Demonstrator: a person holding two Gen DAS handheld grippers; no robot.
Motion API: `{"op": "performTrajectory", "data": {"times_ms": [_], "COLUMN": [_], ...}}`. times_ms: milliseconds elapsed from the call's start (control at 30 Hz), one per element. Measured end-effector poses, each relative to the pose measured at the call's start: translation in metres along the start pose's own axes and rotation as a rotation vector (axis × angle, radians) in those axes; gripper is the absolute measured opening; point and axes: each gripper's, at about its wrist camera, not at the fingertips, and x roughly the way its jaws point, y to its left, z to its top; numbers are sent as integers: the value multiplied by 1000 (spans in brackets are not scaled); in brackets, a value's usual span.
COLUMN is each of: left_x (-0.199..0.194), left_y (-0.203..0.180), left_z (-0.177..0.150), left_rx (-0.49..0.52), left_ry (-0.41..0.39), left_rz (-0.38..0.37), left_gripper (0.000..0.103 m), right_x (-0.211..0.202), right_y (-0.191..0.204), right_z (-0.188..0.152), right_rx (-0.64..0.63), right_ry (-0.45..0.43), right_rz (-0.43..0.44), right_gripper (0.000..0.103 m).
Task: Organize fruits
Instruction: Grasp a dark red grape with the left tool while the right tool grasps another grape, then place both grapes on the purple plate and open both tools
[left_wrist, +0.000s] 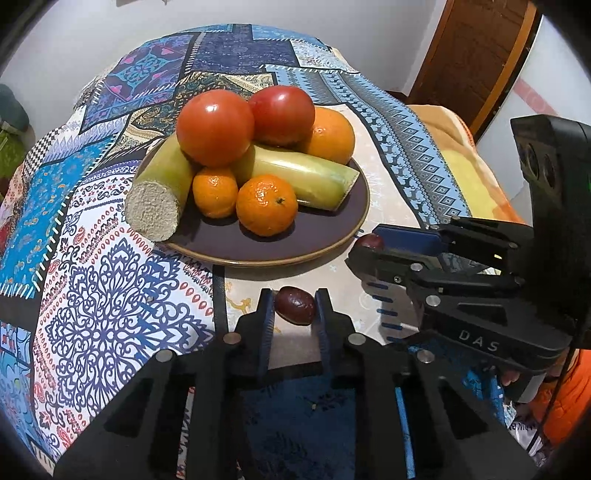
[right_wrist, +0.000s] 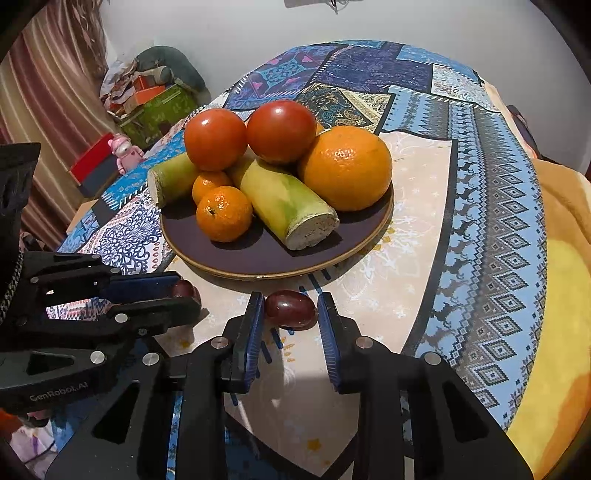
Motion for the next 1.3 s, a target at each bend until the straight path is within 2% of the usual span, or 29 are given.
{"op": "performTrajectory", "data": {"times_ms": [167, 400, 700, 800, 967, 1067, 1300], "left_x": [-17, -47, -30, -25, -21, -28, -75], "left_y": [2, 13, 26, 28, 31, 32, 26], "left_z": [0, 14, 29, 28, 26, 24, 22], "left_rx": [-23, -53, -88, -89, -98, -106, -110], "left_ry": [-28, -117, -108, -110, -100, -121, -216], "left_rz": [-29, 0, 52, 46, 45, 51, 62], "left_gripper": [21, 21, 21, 21, 28, 34, 35], "right_x": [-15, -30, -3, 3, 2, -6, -55], "right_y": [4, 15, 23, 24, 20, 19, 27], "right_z": [1, 12, 26, 24, 25, 25, 27], "right_rx": [-9, -34, -57, -59, -42, -33, -30], "right_ry": [-35, -89, -54, -36, -33, -49, -140], "right_rz": [-1, 5, -5, 0, 4, -1, -15], "right_gripper": [27, 27, 27, 28, 30, 31, 31]}}
